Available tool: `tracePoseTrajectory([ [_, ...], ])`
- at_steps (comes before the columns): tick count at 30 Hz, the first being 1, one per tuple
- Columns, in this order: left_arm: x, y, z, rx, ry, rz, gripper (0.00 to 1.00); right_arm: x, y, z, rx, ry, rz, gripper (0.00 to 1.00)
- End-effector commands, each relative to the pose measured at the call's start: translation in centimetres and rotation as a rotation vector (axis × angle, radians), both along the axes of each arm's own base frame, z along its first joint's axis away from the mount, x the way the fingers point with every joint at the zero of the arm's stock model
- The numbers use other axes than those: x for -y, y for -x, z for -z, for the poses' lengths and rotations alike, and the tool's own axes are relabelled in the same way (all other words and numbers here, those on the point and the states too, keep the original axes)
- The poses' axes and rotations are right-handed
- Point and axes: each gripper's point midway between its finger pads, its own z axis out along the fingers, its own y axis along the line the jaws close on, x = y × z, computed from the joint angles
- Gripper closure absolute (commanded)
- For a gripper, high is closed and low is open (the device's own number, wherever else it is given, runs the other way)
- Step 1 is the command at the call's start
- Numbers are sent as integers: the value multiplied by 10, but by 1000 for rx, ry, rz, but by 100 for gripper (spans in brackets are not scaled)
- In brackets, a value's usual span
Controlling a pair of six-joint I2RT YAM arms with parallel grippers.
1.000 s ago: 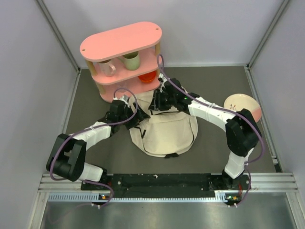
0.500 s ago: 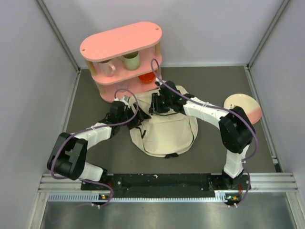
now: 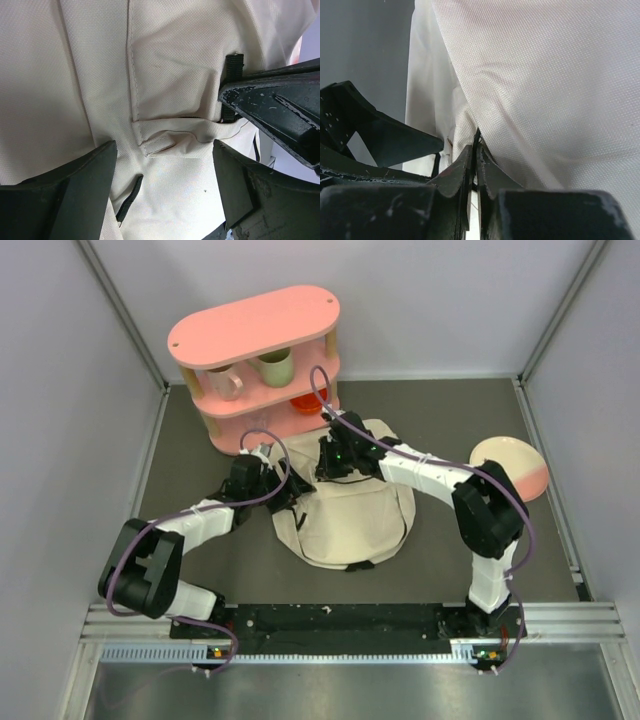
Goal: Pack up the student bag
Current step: Zip the student bag at the center of the board.
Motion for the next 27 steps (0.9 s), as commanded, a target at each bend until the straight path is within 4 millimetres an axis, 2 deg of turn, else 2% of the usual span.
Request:
tracePoseTrajectory([
  [1, -2, -4, -15, 57, 9, -7, 17, -11, 6, -24, 54, -30, -18, 100],
  [5, -4, -6, -17, 61, -3, -19, 13, 0, 8, -41, 104, -52, 17, 100],
  [7, -4, -8, -20, 68, 0, -19, 12, 8, 9, -40, 118, -42, 46, 100],
  [8, -4, -8, -20, 68, 0, -19, 12, 11, 9, -49, 139, -59, 55, 100],
  [9, -3, -9, -21, 69, 1, -20, 11, 15, 12, -46, 139, -52, 64, 100],
  [11, -2, -11, -23, 72, 2, -18, 11, 18, 12, -53, 157, -75, 81, 100],
  [12, -2, -13, -23, 72, 0, -18, 11, 22, 14, -48, 152, -70, 93, 100],
  [14, -1, -13, -24, 70, 4, -14, 11, 22, 14, -55, 166, -107, 110, 100],
  [18, 4, -15, -21, 64, 28, -4, 6, 24, 18, -53, 159, -147, 134, 100],
  [19, 9, -21, -31, 112, 60, 5, 6, 23, 18, -54, 158, -161, 141, 100],
  [22, 19, -20, -34, 111, 142, 29, 5, 20, 17, -55, 156, -187, 147, 100],
  [27, 32, -27, -36, 125, 242, 46, 11, 19, 18, -55, 149, -195, 146, 100],
])
